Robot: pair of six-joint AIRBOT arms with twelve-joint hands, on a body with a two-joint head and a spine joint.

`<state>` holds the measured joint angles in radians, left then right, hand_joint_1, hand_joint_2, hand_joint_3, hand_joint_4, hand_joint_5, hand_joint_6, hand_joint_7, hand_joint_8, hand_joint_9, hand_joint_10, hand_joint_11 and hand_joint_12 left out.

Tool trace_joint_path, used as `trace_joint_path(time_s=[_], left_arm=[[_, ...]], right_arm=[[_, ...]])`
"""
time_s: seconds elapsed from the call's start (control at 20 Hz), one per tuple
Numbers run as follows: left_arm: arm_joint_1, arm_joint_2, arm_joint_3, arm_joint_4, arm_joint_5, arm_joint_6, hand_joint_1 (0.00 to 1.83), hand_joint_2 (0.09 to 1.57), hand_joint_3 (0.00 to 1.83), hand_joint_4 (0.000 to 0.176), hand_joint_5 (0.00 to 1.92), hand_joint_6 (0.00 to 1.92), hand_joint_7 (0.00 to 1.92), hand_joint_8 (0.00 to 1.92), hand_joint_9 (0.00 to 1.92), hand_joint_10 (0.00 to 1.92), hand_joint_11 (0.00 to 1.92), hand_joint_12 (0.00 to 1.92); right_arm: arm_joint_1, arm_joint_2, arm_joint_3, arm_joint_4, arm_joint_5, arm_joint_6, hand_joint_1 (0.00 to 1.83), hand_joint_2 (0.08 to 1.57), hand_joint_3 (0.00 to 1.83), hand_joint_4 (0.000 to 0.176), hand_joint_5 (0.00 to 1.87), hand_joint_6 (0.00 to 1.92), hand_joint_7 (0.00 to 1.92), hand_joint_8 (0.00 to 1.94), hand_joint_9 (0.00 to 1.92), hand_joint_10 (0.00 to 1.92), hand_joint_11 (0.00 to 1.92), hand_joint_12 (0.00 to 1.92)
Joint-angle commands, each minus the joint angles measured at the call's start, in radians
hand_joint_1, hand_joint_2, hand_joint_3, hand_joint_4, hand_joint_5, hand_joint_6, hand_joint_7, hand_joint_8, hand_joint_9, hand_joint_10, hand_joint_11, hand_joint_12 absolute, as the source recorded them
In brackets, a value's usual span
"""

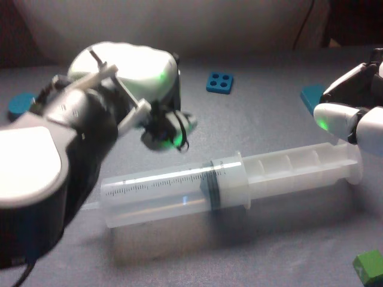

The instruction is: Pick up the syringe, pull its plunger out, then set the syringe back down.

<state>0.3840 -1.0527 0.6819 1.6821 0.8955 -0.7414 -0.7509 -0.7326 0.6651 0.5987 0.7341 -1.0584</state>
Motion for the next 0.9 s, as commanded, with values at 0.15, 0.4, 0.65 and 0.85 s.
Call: trace_joint_path(time_s=[0.15,0.4,0.65,0.85], left_arm=[[0.044,0.003,-0.011,0.128,0.086,-0.086,0.67,1.38,0.00,0.176,1.30,1.92,1.48,1.92,1.59,1.92,1.61,1.92],[0.037,0.001,0.009,0.155,0.062,-0.086,0.70,1.36,0.00,0.176,1.27,1.92,1.47,1.92,1.56,1.92,1.59,1.92],[0.028,0.003,0.023,0.155,0.041,-0.086,0.71,1.36,0.00,0.176,1.30,1.92,1.48,1.92,1.55,1.92,1.59,1.92],[0.013,0.003,0.024,0.155,0.032,-0.087,0.71,1.36,0.00,0.176,1.31,1.92,1.48,1.92,1.58,1.92,1.60,1.92]], right_arm=[[0.028,0.002,-0.001,-0.031,0.099,0.032,0.50,1.49,0.00,0.000,1.07,1.92,1.39,1.94,1.59,1.92,1.77,1.92],[0.019,0.004,-0.001,-0.127,0.100,-0.065,0.51,1.49,0.00,0.000,1.08,1.92,1.40,1.94,1.60,1.92,1.77,1.92],[0.016,0.002,0.000,-0.145,0.099,-0.132,0.50,1.48,0.00,0.000,1.08,1.92,1.37,1.94,1.59,1.92,1.77,1.92],[0.036,-0.003,0.015,-0.145,0.069,-0.086,0.50,1.48,0.00,0.000,1.07,1.92,1.37,1.94,1.59,1.92,1.77,1.92]])
